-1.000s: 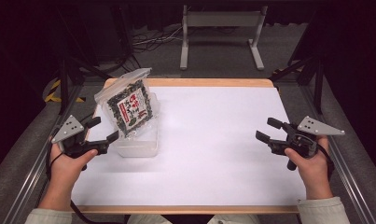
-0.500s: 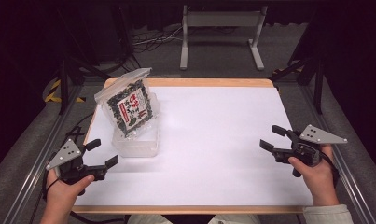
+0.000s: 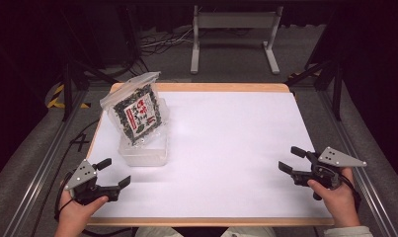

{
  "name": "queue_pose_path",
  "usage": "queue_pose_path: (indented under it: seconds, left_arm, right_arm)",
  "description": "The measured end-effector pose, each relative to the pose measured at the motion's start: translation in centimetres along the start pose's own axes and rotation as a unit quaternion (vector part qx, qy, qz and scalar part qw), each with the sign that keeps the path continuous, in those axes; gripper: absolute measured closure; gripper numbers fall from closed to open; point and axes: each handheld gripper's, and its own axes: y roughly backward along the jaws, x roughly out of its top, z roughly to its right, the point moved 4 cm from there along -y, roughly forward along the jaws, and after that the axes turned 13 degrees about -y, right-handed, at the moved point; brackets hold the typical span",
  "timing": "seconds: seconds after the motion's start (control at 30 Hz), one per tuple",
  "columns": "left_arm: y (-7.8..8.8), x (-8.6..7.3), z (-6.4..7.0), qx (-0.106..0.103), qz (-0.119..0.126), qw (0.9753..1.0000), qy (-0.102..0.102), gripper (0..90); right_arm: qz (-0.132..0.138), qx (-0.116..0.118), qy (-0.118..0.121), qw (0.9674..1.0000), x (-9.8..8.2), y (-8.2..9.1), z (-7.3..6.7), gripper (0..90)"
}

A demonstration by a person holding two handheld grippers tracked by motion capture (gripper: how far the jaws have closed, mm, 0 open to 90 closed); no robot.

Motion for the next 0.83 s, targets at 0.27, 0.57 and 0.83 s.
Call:
queue_pose_path:
  seconds: [0.27, 0.57, 0.83]
  left_arm:
    - [-0.9, -0.8, 0.0, -0.007, -0.005, 0.9999, 0.006, 9.0]
    - [-1.5, -1.7, -0.3, -0.003, -0.006, 0.9999, 0.016, 9.8]
    - [-1.4, -1.6, -0.6, 0.016, 0.023, 0.9984, 0.048, 10.7]
  right_arm:
    - [-0.012, -0.01, 0.002, 0.9999, -2.3, -0.1, 0.5, 22.8]
    - [-0.042, -0.021, 0.012, 0.9988, -4.1, -1.0, 0.7, 22.7]
    - [-0.048, -0.013, 0.0, 0.9988, -4.4, -1.3, 0.6, 24.8]
